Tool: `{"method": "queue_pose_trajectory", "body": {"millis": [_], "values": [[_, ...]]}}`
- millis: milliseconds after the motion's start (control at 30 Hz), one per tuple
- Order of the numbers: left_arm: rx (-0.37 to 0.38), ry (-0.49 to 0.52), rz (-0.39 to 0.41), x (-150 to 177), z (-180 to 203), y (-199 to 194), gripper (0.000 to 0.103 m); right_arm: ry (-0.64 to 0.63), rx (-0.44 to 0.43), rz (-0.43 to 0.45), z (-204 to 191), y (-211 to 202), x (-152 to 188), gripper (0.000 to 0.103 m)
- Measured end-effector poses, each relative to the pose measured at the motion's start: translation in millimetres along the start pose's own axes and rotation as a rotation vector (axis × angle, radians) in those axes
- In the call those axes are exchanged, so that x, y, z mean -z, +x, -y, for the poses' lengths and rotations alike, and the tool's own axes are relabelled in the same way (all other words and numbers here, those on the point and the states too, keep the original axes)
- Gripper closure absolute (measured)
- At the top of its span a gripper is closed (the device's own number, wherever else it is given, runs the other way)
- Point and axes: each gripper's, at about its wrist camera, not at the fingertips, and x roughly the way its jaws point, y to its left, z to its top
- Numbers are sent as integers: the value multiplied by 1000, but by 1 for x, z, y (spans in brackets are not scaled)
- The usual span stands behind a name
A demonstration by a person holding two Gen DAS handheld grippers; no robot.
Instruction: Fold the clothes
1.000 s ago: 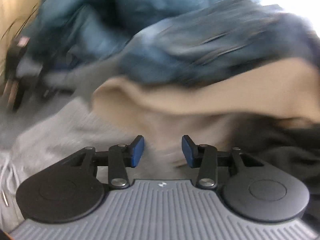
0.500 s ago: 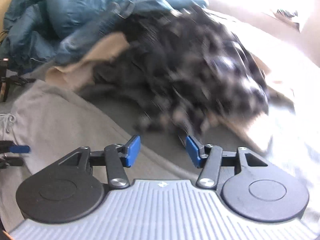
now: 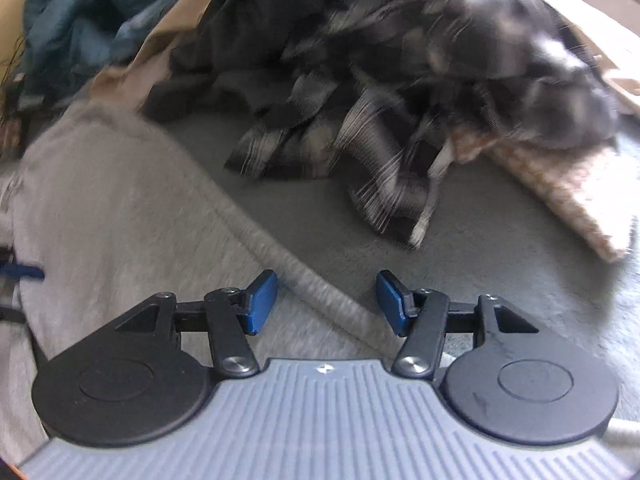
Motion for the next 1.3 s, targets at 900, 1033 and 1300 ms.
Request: {"method": "queue_pose_trajectory", "body": {"millis": [900, 1033, 1300], "values": [[-3, 8, 8, 1, 0, 1, 46, -310, 459, 89, -38, 10, 7, 103], [-3, 8, 7, 1, 0, 1, 46, -184, 442, 173, -26, -38, 9, 101], [-8, 15, 7, 1, 1, 2, 46, -252, 380, -21, -19, -20, 50, 103]]}}
